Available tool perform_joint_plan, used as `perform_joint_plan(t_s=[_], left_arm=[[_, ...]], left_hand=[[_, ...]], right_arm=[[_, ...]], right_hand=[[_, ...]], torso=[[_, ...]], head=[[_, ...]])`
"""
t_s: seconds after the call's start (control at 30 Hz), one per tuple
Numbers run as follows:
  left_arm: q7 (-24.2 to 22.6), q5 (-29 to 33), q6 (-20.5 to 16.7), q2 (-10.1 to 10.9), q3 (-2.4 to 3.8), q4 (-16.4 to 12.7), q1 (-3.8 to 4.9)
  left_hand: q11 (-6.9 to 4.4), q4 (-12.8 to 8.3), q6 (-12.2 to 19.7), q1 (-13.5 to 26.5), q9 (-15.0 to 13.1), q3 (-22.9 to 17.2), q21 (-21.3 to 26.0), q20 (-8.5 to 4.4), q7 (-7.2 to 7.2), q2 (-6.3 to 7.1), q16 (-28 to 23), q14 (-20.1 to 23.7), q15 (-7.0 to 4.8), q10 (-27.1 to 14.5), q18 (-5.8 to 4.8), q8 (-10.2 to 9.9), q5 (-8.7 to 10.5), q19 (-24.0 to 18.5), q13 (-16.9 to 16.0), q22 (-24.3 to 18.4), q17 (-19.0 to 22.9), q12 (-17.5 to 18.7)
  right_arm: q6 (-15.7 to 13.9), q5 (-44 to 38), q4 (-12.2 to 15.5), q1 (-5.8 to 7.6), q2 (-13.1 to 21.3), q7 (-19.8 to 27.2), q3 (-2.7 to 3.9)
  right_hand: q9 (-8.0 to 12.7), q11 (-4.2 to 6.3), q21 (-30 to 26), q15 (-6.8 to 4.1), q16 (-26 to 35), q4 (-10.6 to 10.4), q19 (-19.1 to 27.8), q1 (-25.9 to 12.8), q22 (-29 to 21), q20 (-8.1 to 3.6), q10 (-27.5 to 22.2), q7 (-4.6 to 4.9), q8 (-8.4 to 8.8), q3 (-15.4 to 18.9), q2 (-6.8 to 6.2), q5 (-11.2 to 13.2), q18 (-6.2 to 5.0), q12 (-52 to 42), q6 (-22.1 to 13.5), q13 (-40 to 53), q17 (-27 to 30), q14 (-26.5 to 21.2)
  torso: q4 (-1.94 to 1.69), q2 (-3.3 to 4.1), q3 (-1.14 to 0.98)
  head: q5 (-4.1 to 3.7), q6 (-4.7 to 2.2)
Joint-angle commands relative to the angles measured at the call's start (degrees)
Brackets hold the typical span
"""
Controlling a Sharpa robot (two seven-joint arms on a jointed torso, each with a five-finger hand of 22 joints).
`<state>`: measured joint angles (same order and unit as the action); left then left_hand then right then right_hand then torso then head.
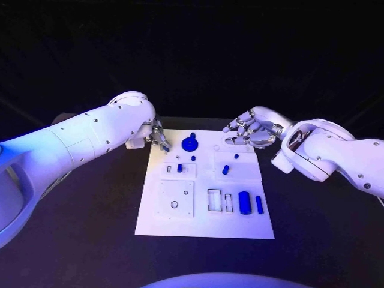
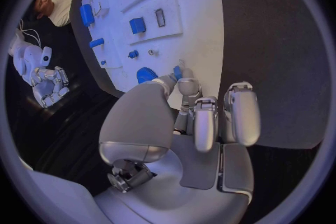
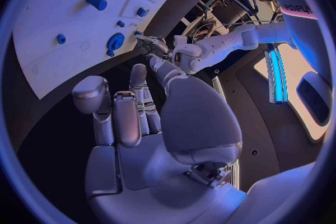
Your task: Assemble the parts on the task board
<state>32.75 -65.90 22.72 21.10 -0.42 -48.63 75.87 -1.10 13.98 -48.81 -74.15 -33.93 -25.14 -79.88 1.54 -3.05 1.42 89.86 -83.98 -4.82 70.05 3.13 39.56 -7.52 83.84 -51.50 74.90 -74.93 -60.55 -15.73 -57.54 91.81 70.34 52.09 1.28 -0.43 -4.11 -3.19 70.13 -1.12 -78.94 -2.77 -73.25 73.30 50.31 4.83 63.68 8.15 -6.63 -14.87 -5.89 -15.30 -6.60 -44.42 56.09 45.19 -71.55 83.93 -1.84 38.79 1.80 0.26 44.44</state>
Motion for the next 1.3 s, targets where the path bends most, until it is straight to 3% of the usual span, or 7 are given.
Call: perform_joint_plan(t_s=[0.03,0.2,0.57,0.77,1.03,1.3], left_arm=[[-0.77,1.98,-0.57,0.51,0.01,-0.77,0.01],[-0.92,3.25,-2.36,2.74,0.01,-4.18,0.04],[-5.15,3.07,-10.30,10.46,-0.07,-17.34,0.01],[-8.10,-0.34,-14.52,13.93,-0.19,-23.08,-1.43],[-10.41,-2.09,-18.78,16.47,-0.26,-26.96,-3.38],[-9.77,-2.68,-18.17,17.17,-0.31,-28.13,-4.31]], left_hand=[[0.08,-6.76,0.46,1.11,-0.26,-8.55,0.37,0.18,-0.03,1.29,0.14,-6.02,0.25,0.35,0.12,0.54,0.25,0.25,0.11,2.37,-15.07,0.06],[-0.07,-7.56,0.53,1.96,-0.49,-10.39,0.47,0.17,0.01,2.10,0.14,-6.02,0.25,0.55,0.15,1.00,0.29,0.22,0.04,2.34,-15.07,-0.12],[-0.25,-8.81,0.28,2.54,-0.70,-12.02,0.34,0.09,0.27,4.03,0.14,-6.02,0.13,1.42,0.09,1.57,0.39,0.35,-0.54,2.62,-15.07,-0.81],[-0.34,-9.23,0.16,2.38,-0.65,-12.39,0.10,0.04,0.37,4.99,0.14,-6.02,0.11,1.73,0.02,1.63,0.80,0.50,-0.57,2.95,-15.07,-0.90],[-0.39,-9.54,0.09,2.09,-0.53,-12.77,-0.06,0.01,0.43,5.67,0.14,-6.02,0.09,1.89,-0.04,1.58,1.70,0.61,-0.41,3.20,-15.07,-0.81],[-0.41,-9.81,0.05,1.84,-0.43,-12.98,-0.11,0.00,0.45,6.09,0.14,-6.02,0.07,1.99,-0.05,1.51,2.14,0.64,-0.36,3.29,-15.07,-0.78]], right_arm=[[0.81,-0.35,0.01,-0.04,0.00,0.03,0.00],[0.82,-0.35,0.02,-0.04,0.10,-0.01,0.00],[0.84,-0.35,0.01,-0.04,0.34,-0.01,-0.02],[0.85,-0.31,-0.02,-0.06,0.41,0.03,-0.09],[0.84,-0.23,-0.02,-0.09,0.54,0.07,-0.18],[0.83,-0.22,-0.06,-0.14,0.55,0.10,-0.23]], right_hand=[[0.07,0.13,-0.31,-0.24,0.29,-0.22,0.38,-0.01,-0.05,-0.20,-0.47,0.10,-0.17,-0.09,0.23,-0.28,-0.69,0.23,-0.01,-0.07,0.06,2.03],[0.07,0.13,-0.35,-0.24,0.29,-0.20,0.40,0.05,-0.11,-0.21,-0.49,0.10,-0.19,-0.10,0.24,-0.29,-0.70,0.26,-0.01,-0.11,0.05,2.04],[0.07,0.11,-0.38,-0.24,0.34,-0.27,0.40,-0.02,-0.14,-0.21,-0.49,0.12,-0.21,-0.06,0.25,-0.26,-0.70,0.26,0.00,-0.14,0.11,2.03],[0.07,0.11,-0.38,-0.24,0.34,-0.27,0.40,-0.02,-0.14,-0.21,-0.49,0.12,-0.21,-0.06,0.25,-0.26,-0.70,0.26,0.00,-0.14,0.11,2.03],[0.07,0.11,-0.38,-0.24,0.34,-0.27,0.40,-0.02,-0.14,-0.21,-0.49,0.12,-0.21,-0.06,0.25,-0.26,-0.70,0.26,0.00,-0.14,0.11,2.03],[0.07,0.11,-0.38,-0.24,0.34,-0.27,0.40,-0.02,-0.14,-0.21,-0.49,0.12,-0.21,-0.06,0.25,-0.26,-0.70,0.26,0.00,-0.14,0.11,2.03]], torso=[[-0.02,-0.03,-0.02],[-0.01,-0.09,-0.05],[-0.47,-0.23,-0.17],[-0.67,-0.47,-0.20],[-0.71,-0.52,-0.15],[-0.64,-0.44,-0.16]], head=[[-0.02,0.03],[0.13,0.05],[0.33,0.17],[0.40,0.31],[0.62,0.42],[0.92,0.49]])
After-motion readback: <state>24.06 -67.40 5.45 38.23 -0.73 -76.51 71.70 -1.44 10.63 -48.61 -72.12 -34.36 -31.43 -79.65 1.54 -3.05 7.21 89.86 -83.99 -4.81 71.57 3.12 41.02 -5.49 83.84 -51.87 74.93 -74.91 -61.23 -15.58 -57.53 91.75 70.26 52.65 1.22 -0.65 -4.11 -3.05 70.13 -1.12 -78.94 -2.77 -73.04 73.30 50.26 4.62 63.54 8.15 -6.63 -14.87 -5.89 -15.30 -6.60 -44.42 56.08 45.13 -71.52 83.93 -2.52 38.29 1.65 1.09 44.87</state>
